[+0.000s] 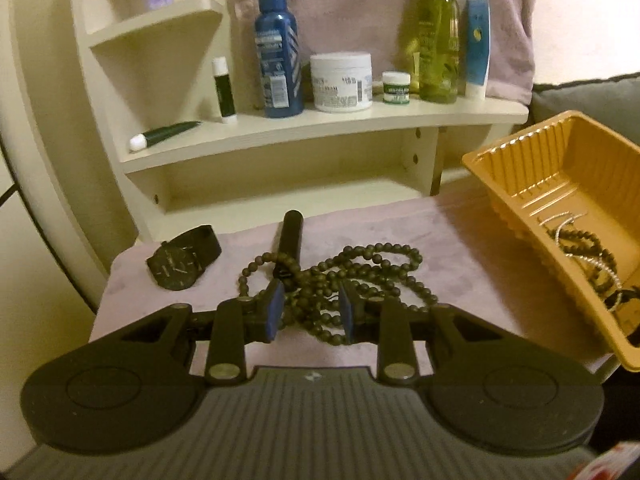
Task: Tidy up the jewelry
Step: 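Return the left gripper to the pile and grasp a dark beaded strand, then carry the beaded strand into the orange tray and open the left gripper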
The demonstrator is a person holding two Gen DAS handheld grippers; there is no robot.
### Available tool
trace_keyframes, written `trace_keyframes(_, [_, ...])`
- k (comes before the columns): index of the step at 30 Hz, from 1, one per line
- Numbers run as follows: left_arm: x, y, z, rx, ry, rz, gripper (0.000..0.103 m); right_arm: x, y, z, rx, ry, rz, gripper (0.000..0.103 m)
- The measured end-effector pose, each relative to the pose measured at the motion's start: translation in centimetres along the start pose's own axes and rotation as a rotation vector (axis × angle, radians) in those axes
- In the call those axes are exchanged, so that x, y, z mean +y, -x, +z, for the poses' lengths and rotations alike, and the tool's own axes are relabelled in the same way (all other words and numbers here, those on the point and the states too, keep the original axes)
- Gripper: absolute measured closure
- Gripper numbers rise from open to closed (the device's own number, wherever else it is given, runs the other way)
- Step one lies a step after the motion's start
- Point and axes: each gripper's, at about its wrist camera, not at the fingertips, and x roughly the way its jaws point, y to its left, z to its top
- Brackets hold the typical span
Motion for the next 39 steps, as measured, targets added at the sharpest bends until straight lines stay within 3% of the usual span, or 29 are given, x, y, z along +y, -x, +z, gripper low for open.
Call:
trace_keyframes(6, [-0.1, -2.0, 0.1, 0.02, -0.038, -0.019, 0.086, 0.0, -0.3, 0.1, 0.006, 0.002, -0.006, 0.099])
trace_keyframes(17, [0.2, -4.2, 0.0, 0.054, -0.01, -0.02, 0.087, -0.1, -0.5, 0.1, 0.011, 0.003, -0.011, 0.099])
trace_keyframes(20, [0.4, -4.2, 0.0, 0.052, -0.005, -0.016, 0.096, -0.1, -0.5, 0.0, 0.011, 0.003, -0.011, 0.099])
trace_keyframes(29, [0.9, -2.0, 0.6, 0.014, 0.004, -0.008, 0.097, -0.1, -0.5, 0.1, 0.009, 0.003, -0.01, 0.099])
trace_keyframes(39, [0.3, 2.1, 3.4, -0.077, -0.024, -0.031, 0.097, -0.1, -0.2, 0.0, 0.001, 0.001, -0.004, 0.099])
